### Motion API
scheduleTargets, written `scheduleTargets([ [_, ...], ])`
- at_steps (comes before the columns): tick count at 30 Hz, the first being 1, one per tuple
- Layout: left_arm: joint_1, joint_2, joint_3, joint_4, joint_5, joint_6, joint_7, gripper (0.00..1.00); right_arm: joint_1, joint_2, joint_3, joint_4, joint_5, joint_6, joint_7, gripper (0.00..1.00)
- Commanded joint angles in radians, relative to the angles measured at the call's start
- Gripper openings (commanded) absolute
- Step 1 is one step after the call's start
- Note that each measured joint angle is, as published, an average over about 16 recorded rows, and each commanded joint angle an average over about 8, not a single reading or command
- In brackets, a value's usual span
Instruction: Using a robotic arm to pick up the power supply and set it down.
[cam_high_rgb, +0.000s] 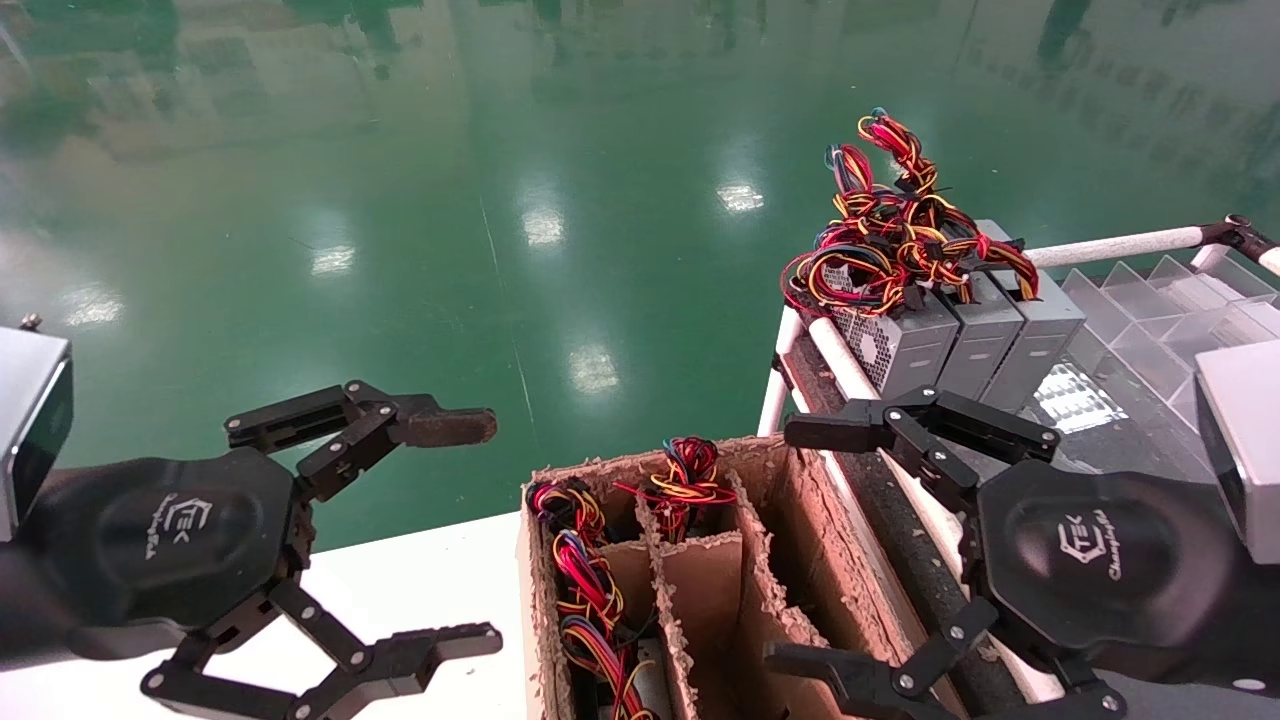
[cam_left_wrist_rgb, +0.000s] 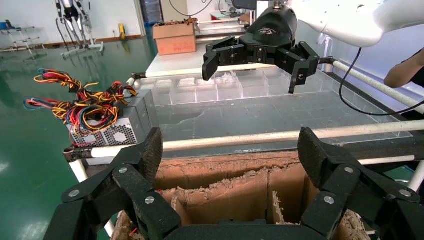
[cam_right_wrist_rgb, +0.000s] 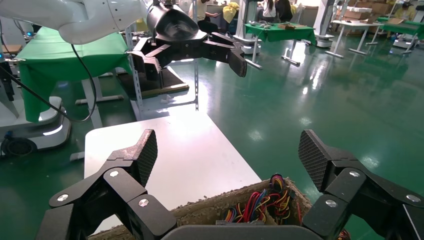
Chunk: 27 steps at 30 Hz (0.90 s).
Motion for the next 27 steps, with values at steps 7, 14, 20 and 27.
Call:
scheduleTargets([
  [7,0.000,0.000,0.000,0.000,0.000,0.000,0.000,0.00,0.000,0.000,0.000,0.000,0.000,0.000,0.000,1.00],
  [14,0.000,0.000,0.000,0.000,0.000,0.000,0.000,0.00,0.000,0.000,0.000,0.000,0.000,0.000,0.000,1.00],
  [20,0.000,0.000,0.000,0.000,0.000,0.000,0.000,0.00,0.000,0.000,0.000,0.000,0.000,0.000,0.000,1.00],
  [27,0.000,0.000,0.000,0.000,0.000,0.000,0.000,0.00,0.000,0.000,0.000,0.000,0.000,0.000,0.000,1.00],
])
